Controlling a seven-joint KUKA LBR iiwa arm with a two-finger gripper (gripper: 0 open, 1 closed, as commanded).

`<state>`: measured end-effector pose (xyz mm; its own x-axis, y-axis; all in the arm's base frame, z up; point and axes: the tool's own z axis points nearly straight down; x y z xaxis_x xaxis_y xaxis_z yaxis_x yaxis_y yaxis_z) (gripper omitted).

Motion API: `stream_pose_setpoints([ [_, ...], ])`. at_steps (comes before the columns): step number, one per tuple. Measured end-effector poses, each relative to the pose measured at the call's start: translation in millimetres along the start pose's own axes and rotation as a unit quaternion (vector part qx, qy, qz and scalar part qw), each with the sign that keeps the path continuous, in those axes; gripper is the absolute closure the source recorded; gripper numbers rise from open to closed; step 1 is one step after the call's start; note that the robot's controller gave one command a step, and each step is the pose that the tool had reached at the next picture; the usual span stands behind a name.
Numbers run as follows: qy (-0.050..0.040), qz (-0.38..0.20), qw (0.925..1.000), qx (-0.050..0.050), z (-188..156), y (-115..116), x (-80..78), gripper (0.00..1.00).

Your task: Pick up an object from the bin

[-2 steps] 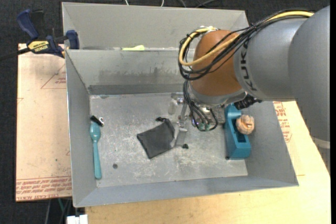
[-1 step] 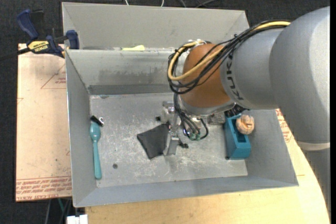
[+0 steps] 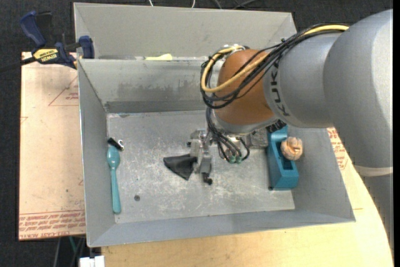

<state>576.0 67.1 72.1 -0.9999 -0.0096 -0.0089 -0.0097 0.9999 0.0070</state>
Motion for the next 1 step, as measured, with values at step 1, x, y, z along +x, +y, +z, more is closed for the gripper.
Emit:
stream_pose_setpoints([
  [1,0.0001,0.0,1.0,0.0,0.1,-0.4,0.0,1.0],
])
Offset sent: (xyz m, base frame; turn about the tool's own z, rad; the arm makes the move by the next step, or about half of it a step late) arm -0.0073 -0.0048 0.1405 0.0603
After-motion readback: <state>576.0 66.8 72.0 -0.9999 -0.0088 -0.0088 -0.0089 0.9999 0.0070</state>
